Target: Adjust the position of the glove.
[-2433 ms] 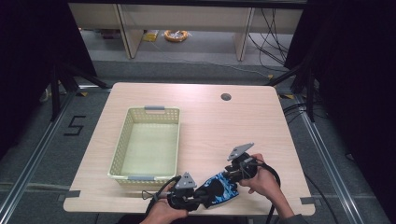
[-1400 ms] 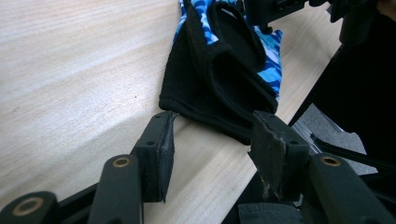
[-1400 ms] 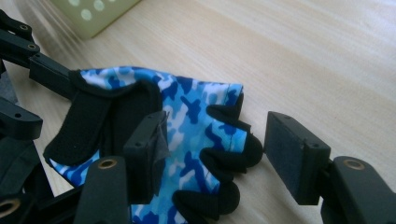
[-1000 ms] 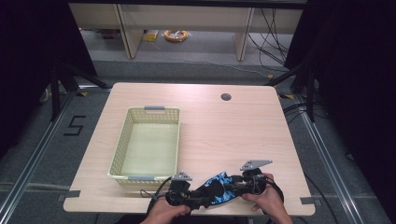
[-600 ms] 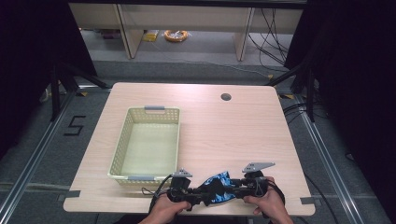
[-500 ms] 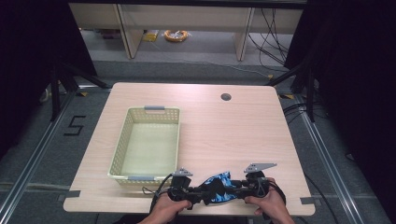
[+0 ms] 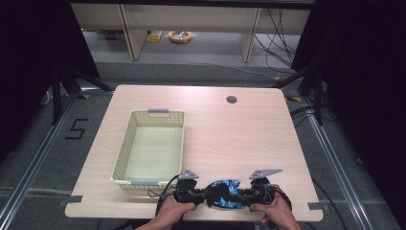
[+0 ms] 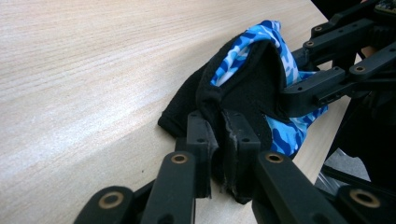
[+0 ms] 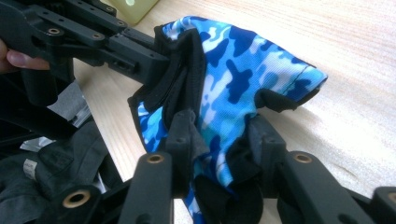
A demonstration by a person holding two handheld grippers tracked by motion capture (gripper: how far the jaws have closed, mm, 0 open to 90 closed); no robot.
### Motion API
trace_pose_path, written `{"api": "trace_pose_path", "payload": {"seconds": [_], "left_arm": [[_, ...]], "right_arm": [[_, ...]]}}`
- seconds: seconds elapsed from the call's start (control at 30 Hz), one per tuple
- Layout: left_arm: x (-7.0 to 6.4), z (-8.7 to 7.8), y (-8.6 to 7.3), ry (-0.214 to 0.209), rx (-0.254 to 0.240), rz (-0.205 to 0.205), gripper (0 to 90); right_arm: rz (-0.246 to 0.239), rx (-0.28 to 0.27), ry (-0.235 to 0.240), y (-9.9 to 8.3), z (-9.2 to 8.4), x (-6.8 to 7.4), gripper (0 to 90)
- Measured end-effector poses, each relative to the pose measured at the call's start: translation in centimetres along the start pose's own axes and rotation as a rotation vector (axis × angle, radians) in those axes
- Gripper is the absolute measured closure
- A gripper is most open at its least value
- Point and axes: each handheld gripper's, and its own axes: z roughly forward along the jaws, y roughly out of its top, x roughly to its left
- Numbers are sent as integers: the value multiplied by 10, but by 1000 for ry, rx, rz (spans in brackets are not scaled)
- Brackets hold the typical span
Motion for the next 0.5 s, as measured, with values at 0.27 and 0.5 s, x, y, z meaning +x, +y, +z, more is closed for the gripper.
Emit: {"api": "trace_pose_path", "payload": {"seconds": [0.27, 0.5], "left_arm": [[0, -1, 1, 4, -8, 12, 840], [0, -5, 3, -1, -15, 13, 846]], "right_arm": [[17, -2, -15, -4, 0, 6, 722], [9, -29, -31, -6, -1, 17, 745]]}}
